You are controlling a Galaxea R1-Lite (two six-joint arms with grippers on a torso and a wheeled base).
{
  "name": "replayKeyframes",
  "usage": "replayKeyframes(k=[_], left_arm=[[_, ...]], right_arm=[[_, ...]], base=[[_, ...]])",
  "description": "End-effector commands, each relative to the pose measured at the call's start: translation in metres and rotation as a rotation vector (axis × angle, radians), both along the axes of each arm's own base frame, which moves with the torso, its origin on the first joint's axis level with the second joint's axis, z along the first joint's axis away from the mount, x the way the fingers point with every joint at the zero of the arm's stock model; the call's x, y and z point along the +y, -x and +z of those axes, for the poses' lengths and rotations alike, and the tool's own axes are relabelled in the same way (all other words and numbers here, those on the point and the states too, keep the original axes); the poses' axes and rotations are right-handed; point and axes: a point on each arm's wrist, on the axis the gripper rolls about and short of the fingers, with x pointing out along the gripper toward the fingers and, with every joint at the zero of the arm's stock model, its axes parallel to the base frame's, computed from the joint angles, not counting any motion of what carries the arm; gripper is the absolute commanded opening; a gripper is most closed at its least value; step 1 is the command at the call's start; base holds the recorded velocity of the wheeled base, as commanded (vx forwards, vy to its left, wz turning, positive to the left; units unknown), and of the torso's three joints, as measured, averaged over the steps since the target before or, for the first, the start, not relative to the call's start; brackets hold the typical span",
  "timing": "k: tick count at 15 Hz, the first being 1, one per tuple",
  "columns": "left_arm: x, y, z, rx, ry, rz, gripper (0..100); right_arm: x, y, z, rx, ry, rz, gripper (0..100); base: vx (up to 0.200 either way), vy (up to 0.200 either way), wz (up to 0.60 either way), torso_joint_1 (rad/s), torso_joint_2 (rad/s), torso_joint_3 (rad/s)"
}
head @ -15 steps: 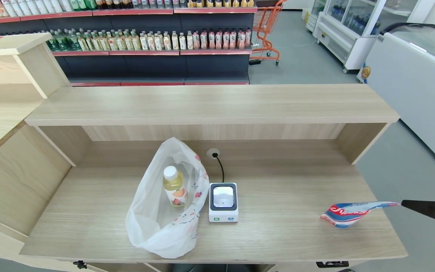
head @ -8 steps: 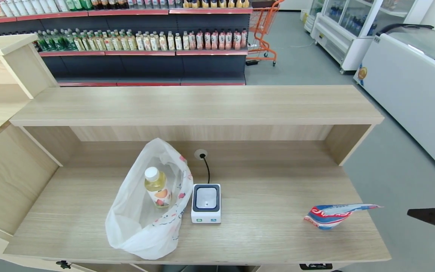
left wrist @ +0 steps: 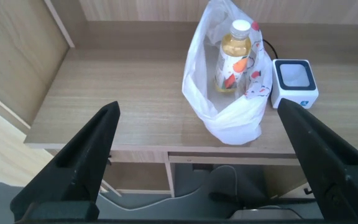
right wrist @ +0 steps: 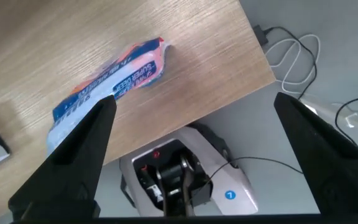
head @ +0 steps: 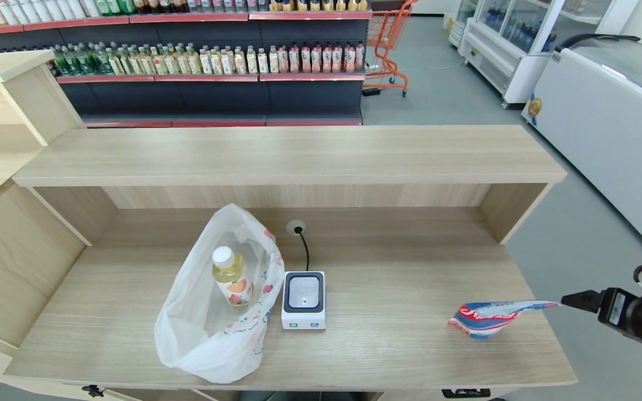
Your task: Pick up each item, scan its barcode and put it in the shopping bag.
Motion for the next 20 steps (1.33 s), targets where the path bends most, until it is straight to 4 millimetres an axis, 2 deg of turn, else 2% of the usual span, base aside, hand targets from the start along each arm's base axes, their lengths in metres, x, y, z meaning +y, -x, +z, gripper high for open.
replayKeyframes(k=[1, 2, 3, 4, 5, 8, 15, 16, 20], left_arm=[[0.0, 0.0, 0.0, -0.001, 0.0, -0.002, 100], [0.0, 0.0, 0.0, -0.001, 0.0, -0.002, 100], [0.0, 0.0, 0.0, -0.001, 0.0, 0.0, 100], [0.0, 0.0, 0.0, -0.001, 0.0, -0.002, 100], [0.0, 0.0, 0.0, -0.001, 0.0, -0.002, 100], [0.0, 0.0, 0.0, -0.001, 0.0, 0.0, 100], [0.0, 0.0, 0.0, -0.001, 0.0, 0.0, 100], [0.0, 0.0, 0.0, -0.001, 0.0, 0.0, 100], [0.0, 0.0, 0.0, -0.001, 0.0, 0.0, 100]], right_arm=[[0.006, -0.024, -0.032, 0.09, -0.025, 0.041, 100], [0.006, -0.024, -0.032, 0.09, -0.025, 0.041, 100], [0.022, -0.037, -0.043, 0.093, -0.039, 0.099, 100], [0.025, -0.039, -0.045, 0.092, -0.041, 0.109, 100], [0.034, -0.05, -0.056, 0.074, -0.039, 0.147, 100], [0.047, -0.067, -0.074, 0.045, -0.033, 0.196, 100], [0.056, -0.085, -0.104, 0.03, 0.001, 0.245, 100], [0.056, -0.085, -0.106, 0.035, 0.017, 0.26, 0], [0.056, -0.09, -0.102, -0.038, 0.087, 0.316, 0]], base=[[0.0, 0.0, 0.0, 0.0, 0.0, 0.0], [0.0, 0.0, 0.0, 0.0, 0.0, 0.0], [0.0, 0.0, 0.0, 0.0, 0.0, 0.0], [0.0, 0.0, 0.0, 0.0, 0.0, 0.0], [0.0, 0.0, 0.0, 0.0, 0.0, 0.0], [0.0, 0.0, 0.0, 0.0, 0.0, 0.0], [0.0, 0.0, 0.0, 0.0, 0.0, 0.0], [0.0, 0.0, 0.0, 0.0, 0.0, 0.0], [0.0, 0.0, 0.0, 0.0, 0.0, 0.0]])
